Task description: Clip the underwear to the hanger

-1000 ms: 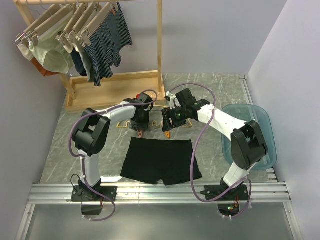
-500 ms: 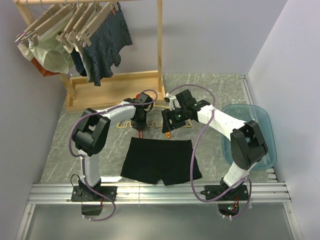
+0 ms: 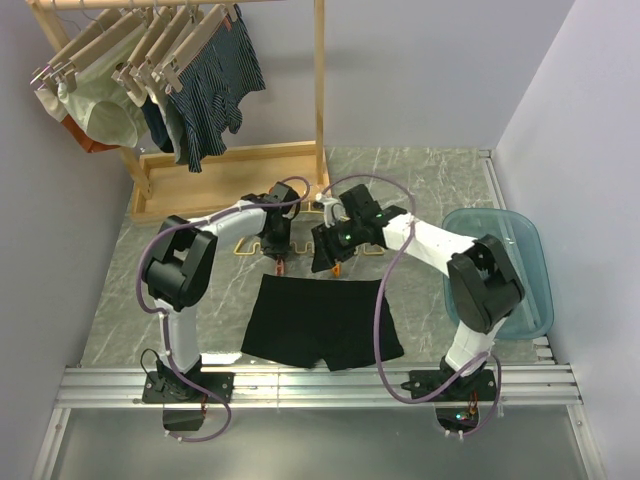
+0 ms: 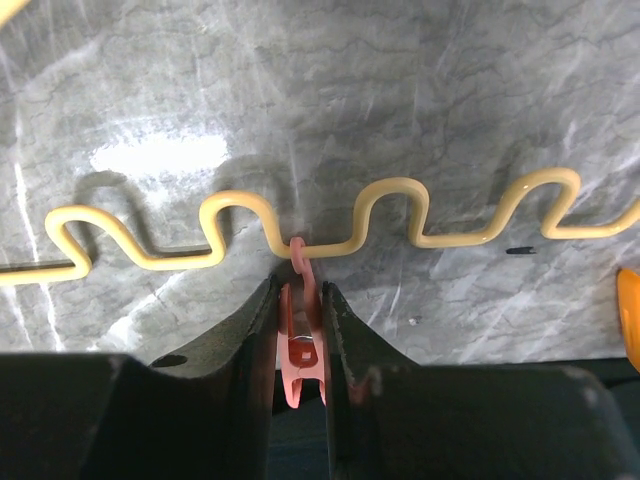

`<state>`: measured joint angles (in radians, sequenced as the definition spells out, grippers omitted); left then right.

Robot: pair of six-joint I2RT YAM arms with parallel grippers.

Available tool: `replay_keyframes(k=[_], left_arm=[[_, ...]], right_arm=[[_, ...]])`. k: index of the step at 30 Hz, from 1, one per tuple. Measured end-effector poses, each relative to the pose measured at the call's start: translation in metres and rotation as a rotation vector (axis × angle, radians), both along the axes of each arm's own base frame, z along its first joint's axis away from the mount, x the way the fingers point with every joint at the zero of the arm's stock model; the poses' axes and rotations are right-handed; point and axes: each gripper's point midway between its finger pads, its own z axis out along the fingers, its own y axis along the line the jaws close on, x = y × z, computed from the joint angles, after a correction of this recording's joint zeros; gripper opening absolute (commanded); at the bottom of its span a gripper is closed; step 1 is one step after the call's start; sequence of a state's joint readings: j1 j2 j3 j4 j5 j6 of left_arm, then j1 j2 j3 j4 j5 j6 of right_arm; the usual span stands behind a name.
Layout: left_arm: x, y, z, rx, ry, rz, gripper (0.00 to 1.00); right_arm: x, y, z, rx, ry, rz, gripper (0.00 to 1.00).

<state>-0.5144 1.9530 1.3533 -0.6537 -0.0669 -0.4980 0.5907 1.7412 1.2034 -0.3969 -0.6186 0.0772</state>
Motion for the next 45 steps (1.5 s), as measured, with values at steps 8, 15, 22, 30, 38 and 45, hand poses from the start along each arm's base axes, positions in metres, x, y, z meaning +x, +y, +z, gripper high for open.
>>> replay_keyframes(k=[8, 15, 22, 30, 38, 45], left_arm=[[0.001, -0.004, 0.001, -0.095, 0.009, -0.013, 0.00], [0.002, -0.005, 0.003, -0.171, 0.015, -0.023, 0.00], [0.001, -0.009, 0.004, -0.219, 0.022, -0.042, 0.00], [0.000, -0.009, 0.004, -0.264, 0.029, -0.044, 0.00], [-0.001, -0.008, 0.004, -0.287, 0.025, -0.047, 0.00], [-0.002, -0.007, 0.005, -0.314, 0.021, -0.047, 0.00]], right_arm=[[-0.013, 0.030, -0.031, -0.015, 0.007, 0.100, 0.58], [-0.009, 0.050, -0.033, -0.036, -0.130, 0.130, 0.58], [-0.006, 0.062, -0.039, -0.115, -0.275, 0.162, 0.58], [0.000, 0.071, -0.061, -0.193, -0.375, 0.185, 0.57], [0.009, 0.065, -0.074, -0.236, -0.449, 0.180, 0.56], [0.003, 0.068, -0.079, -0.215, -0.469, 0.218, 0.39]])
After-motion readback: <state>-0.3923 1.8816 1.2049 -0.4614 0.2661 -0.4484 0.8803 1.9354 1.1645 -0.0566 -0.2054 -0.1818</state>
